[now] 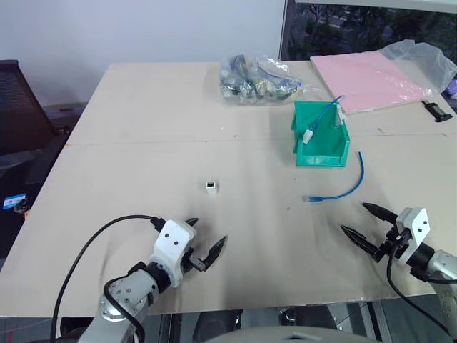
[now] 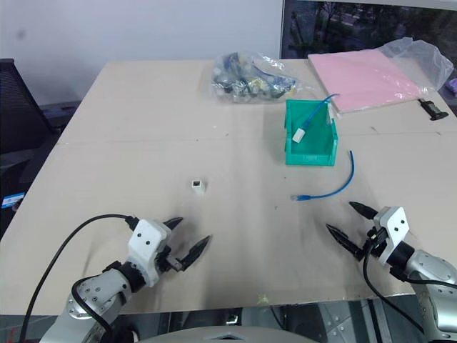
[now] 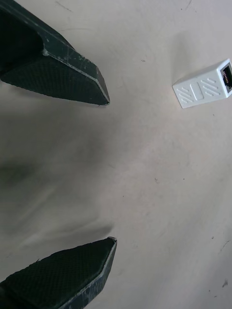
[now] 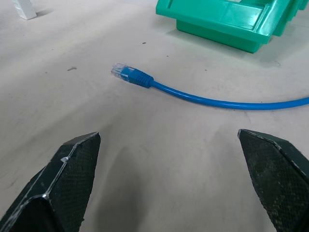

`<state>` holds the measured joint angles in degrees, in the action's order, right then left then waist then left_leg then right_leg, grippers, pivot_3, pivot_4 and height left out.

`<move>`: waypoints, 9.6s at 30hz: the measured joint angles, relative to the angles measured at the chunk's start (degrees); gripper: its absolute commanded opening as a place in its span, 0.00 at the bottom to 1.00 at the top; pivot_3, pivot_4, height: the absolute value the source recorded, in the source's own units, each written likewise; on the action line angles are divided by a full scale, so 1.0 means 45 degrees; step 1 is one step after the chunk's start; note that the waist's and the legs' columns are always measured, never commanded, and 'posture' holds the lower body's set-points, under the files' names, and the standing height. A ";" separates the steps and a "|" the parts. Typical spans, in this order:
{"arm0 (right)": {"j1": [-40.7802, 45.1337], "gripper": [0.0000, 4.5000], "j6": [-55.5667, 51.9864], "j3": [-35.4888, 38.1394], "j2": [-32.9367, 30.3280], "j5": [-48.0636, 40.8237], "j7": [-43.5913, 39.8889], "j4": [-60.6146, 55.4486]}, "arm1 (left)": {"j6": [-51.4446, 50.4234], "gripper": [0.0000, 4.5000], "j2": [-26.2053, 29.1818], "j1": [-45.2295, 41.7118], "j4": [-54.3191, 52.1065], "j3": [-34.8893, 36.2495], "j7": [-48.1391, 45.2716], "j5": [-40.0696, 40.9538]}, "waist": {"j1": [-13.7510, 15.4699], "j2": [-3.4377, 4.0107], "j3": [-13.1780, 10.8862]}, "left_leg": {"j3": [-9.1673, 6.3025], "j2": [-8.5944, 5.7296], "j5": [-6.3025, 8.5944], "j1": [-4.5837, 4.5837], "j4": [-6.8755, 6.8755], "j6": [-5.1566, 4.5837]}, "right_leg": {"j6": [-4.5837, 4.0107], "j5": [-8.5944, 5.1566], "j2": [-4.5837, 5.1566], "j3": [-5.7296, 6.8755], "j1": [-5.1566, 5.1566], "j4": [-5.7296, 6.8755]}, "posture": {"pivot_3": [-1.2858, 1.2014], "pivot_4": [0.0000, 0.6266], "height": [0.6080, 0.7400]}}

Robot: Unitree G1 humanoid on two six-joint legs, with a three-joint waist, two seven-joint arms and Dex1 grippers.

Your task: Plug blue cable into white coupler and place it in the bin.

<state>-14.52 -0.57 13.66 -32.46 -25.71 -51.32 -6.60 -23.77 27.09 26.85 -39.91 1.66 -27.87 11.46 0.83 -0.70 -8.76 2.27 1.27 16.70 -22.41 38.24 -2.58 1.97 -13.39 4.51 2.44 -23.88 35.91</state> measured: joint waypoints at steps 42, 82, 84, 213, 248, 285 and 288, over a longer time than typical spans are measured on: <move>0.8345 0.79 -0.1216 -0.4475 -0.1391 0.2608 -0.4120 0.4915 | -0.0737 1.00 0.4657 -0.5006 0.0632 0.0533 -0.6296 0.4121 | -0.0030 -0.0003 -0.0024 | 0.0073 0.0008 -0.0008 0.0105 0.0072 0.0009 | 0.0097 0.0079 -0.0072 -0.0088 0.0060 0.0093 | 0.52 0.24 1.00; 0.4906 0.99 -0.5374 -0.3132 -0.0356 0.0392 -0.2400 -0.1906 | -0.0350 1.00 0.1770 -1.0110 0.6936 -0.4376 -0.6115 0.0764 | 0.0039 -0.0007 -0.0032 | 0.0045 -0.0004 -0.0004 0.0092 0.0184 0.0002 | 0.0100 0.0081 -0.0092 -0.0075 0.0062 0.0189 | 0.52 0.24 1.00; 0.3580 0.99 -0.5257 -0.2697 -0.0705 0.0192 -0.2352 -0.2586 | -0.0037 1.00 0.1374 -1.0526 0.7677 -0.4486 -0.6378 0.0724 | 0.0041 -0.0014 -0.0029 | 0.0050 -0.0007 -0.0004 0.0097 0.0189 0.0001 | 0.0101 0.0080 -0.0090 -0.0081 0.0068 0.0190 | 0.52 0.24 1.00; 0.5511 0.00 -0.5930 -0.3298 0.2053 -0.2794 0.2749 -0.2980 | 0.2417 0.12 -0.3339 -0.5737 0.5807 -0.1477 0.3520 -0.2962 | -0.0004 -0.0051 -0.0046 | -0.0008 -0.0005 0.0016 0.0096 0.0193 -0.0030 | 0.0109 0.0097 -0.0082 -0.0147 0.0052 0.0191 | 0.52 0.24 1.00; 0.7759 0.00 -0.1880 -0.5607 0.1459 0.1866 -0.1246 0.0766 | 1.0138 0.12 -0.2542 -1.5806 1.9804 -0.4241 -1.1344 -0.1270 | 0.0027 -0.0052 -0.0040 | -0.0056 -0.0086 0.0015 0.0060 0.0228 -0.0033 | 0.0123 0.0101 -0.0092 -0.0087 0.0071 0.0172 | 0.52 0.24 1.00; 0.8697 0.00 -0.0436 -0.6855 0.1249 0.3622 -0.2410 0.2454 | 1.0000 0.12 -0.2753 -1.5827 2.0093 -0.3969 -1.1898 -0.1731 | -0.0018 -0.0077 0.0125 | -0.0073 -0.0068 0.0015 0.0141 0.0218 -0.0033 | 0.0122 0.0097 -0.0106 -0.0076 0.0135 0.0185 | 0.52 0.24 1.00; 0.8582 0.00 -0.0483 -0.6897 0.1178 0.3605 -0.2365 0.2384 | 0.9998 0.12 -0.2807 -1.5807 2.0097 -0.3970 -1.1889 -0.1861 | -0.0012 -0.0071 0.0238 | -0.0082 -0.0067 0.0016 0.0145 0.0215 -0.0034 | 0.0125 0.0093 -0.0107 -0.0072 0.0141 0.0179 | 0.52 0.24 1.00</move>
<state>24.10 -2.75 -17.38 -27.16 -9.49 -61.96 4.13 21.22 14.46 -44.28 50.53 -16.21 -81.37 3.08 0.77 -1.02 -7.69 1.91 0.97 16.78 -21.76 39.20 -2.74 2.53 -12.97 4.03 2.12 -23.25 36.72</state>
